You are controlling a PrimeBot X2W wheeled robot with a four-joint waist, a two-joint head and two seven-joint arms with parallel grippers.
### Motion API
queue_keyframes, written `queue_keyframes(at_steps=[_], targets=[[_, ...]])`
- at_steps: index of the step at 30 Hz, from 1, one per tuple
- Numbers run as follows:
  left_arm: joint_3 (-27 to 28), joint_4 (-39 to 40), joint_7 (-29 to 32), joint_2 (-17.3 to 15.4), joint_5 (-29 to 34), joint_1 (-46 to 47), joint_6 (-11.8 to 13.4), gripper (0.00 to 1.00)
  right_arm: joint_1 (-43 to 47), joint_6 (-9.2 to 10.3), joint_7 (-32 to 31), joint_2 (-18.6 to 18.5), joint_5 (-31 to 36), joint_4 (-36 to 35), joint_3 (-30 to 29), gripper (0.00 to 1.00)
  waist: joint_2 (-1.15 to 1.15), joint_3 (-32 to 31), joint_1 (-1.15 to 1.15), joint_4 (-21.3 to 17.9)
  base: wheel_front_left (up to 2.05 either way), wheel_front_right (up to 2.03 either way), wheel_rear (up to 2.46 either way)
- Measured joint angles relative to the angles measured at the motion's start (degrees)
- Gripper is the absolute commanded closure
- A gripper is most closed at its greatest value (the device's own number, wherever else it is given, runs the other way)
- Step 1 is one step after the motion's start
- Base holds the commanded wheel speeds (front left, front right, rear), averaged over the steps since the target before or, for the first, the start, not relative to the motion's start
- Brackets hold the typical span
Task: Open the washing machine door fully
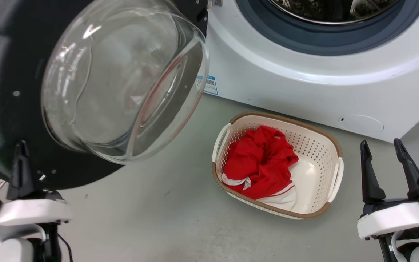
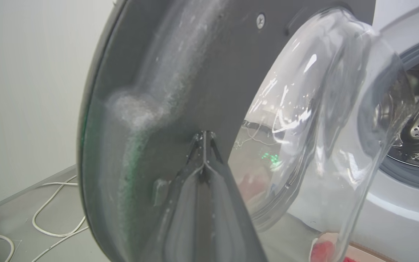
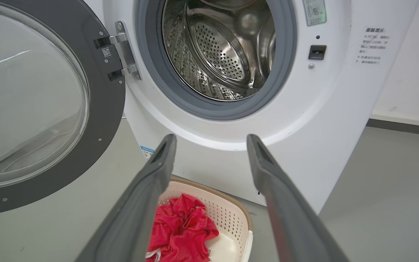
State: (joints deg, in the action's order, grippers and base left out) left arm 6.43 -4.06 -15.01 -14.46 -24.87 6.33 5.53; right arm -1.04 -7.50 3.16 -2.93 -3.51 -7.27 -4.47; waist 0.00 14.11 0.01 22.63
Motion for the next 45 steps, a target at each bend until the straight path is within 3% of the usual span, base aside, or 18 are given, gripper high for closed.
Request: queue_keyframes(at_steps=[10,19,26,34,45], targets=[[8.69,-8.04,-0.04,-0.49,-0.02,5.08,-3.04,1.0,-1.18,0.0,-0.19,0.0,0.45,-0.09,0.25,0.0,0.0,1.86,-0.01,-0.59,0.0,0.0,0.0],[13.04,-13.19,-0.05,-1.25,1.41,8.72,-5.41,1.0,-1.64,0.0,-0.15,0.0,0.56,0.71,0.58,0.0,0.0,1.65,0.0,-1.47,0.0,0.0,0.0],[14.19,-10.71,-0.05,1.79,4.99,5.73,-6.05,1.0,-1.26,0.0,1.0,-0.01,-0.6,2.79,0.63,0.0,0.0,-0.81,-0.01,-2.43,0.0,0.0,0.0],[11.92,-3.47,-0.05,6.19,9.76,-2.04,-7.15,1.0,-0.98,0.0,2.58,0.0,-1.49,4.63,1.2,0.0,0.0,-4.43,-0.01,-4.17,0.0,0.0,0.0],[0.58,0.46,-0.04,10.05,12.72,-6.42,-9.59,1.0,0.53,0.0,3.39,0.0,-2.02,5.65,1.76,0.0,0.0,-8.97,-0.01,-9.29,0.0,0.0,0.0]])
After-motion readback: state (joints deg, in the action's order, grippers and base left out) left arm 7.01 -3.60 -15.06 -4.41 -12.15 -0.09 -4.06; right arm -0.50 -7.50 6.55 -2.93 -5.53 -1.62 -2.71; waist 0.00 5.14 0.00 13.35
